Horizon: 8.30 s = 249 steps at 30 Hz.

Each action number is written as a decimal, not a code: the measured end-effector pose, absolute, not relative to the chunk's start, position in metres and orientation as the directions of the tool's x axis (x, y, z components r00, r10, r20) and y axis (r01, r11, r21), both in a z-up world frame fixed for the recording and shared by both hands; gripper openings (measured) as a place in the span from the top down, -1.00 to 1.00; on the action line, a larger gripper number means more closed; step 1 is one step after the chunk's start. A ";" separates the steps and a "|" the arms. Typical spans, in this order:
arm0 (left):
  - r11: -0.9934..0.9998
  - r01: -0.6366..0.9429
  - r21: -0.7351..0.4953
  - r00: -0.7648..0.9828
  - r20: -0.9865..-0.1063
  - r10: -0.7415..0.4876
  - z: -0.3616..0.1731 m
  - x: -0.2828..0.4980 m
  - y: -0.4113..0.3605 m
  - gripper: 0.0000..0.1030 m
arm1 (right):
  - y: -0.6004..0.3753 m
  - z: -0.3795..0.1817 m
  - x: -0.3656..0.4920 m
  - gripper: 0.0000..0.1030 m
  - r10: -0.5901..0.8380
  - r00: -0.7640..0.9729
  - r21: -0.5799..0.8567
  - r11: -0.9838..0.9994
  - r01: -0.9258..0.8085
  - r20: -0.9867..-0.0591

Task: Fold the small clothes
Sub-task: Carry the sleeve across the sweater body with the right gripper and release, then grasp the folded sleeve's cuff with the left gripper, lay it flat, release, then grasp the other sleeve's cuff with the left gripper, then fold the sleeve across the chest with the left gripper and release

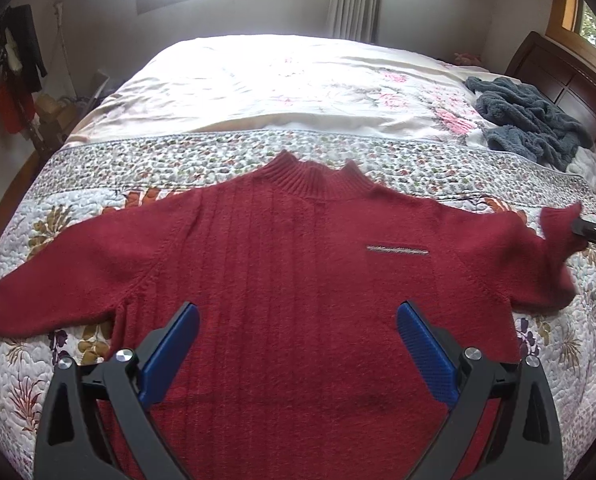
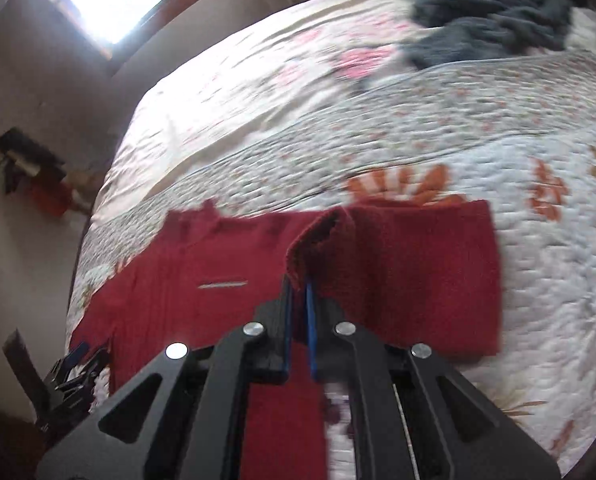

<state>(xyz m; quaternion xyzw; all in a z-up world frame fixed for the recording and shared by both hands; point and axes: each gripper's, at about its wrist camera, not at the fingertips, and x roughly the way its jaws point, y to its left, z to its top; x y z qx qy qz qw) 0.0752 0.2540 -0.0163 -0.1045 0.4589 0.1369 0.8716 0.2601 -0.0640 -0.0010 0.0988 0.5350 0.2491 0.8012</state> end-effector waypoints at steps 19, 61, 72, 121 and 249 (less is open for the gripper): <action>0.936 -0.338 -0.099 0.483 -0.872 0.083 -0.040 0.078 0.281 -0.92 | 0.061 -0.098 0.245 0.59 0.509 0.051 0.464 0.818 -0.340 -0.859; 0.838 -0.301 -0.455 0.548 -0.802 -0.238 -0.042 0.157 0.269 0.76 | -0.115 -0.073 0.224 0.23 0.506 0.263 0.488 0.863 -0.135 -0.822; 0.823 -0.408 -0.396 0.564 -0.818 -0.114 -0.041 0.127 0.365 1.00 | -0.064 -0.106 0.251 -0.01 0.468 0.174 0.451 0.883 -0.133 -0.866; 0.857 -0.452 -0.248 0.506 -0.862 0.017 -0.073 0.099 0.401 0.06 | -0.021 -0.077 0.237 0.11 0.397 0.217 0.345 0.907 -0.242 -0.892; 0.759 -0.405 -0.510 0.697 -0.709 -0.104 -0.042 0.021 0.444 -0.12 | 0.087 -0.108 0.120 -0.24 0.415 0.035 0.356 0.817 -0.454 -0.909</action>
